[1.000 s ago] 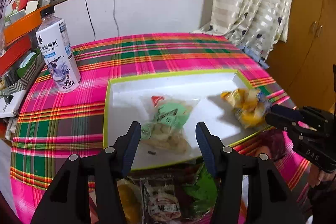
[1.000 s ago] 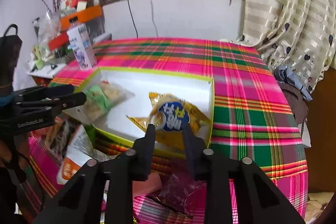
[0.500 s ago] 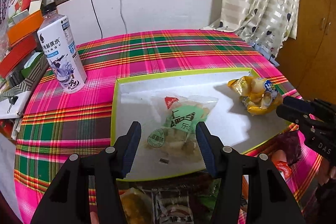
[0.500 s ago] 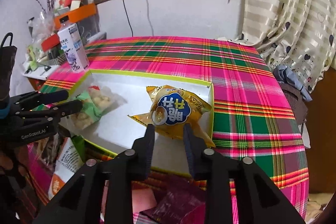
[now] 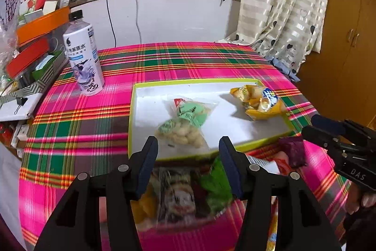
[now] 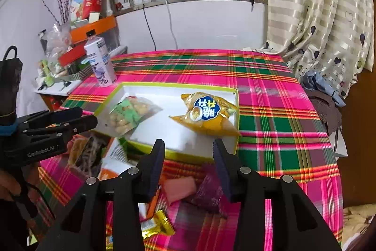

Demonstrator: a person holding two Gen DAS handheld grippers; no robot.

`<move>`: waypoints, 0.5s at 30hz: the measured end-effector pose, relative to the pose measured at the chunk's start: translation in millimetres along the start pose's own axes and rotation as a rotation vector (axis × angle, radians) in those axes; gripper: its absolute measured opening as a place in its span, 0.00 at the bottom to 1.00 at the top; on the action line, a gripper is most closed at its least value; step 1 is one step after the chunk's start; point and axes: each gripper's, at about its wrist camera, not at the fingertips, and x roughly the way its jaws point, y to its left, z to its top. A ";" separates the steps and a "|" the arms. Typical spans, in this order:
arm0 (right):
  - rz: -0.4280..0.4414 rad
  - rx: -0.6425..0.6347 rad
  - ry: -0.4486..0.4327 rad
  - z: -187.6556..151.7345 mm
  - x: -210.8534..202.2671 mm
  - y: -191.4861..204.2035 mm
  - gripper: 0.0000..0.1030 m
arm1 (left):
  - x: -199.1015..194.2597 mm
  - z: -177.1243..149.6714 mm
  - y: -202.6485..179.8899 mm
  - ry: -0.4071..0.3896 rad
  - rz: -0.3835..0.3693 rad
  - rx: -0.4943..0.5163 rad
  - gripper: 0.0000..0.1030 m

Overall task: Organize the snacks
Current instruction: 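Withdraw both open grippers from the tray back over the snacks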

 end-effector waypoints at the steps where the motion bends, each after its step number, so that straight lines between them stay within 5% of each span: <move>1: -0.001 -0.001 0.000 -1.6 -2.4 1.3 0.40 | -3.3 -2.4 -0.3 -0.001 0.000 -0.003 0.54; 15: -0.002 -0.007 0.003 -27.6 -34.4 15.9 0.41 | -41.6 -30.7 -16.5 -0.014 -0.024 0.016 0.54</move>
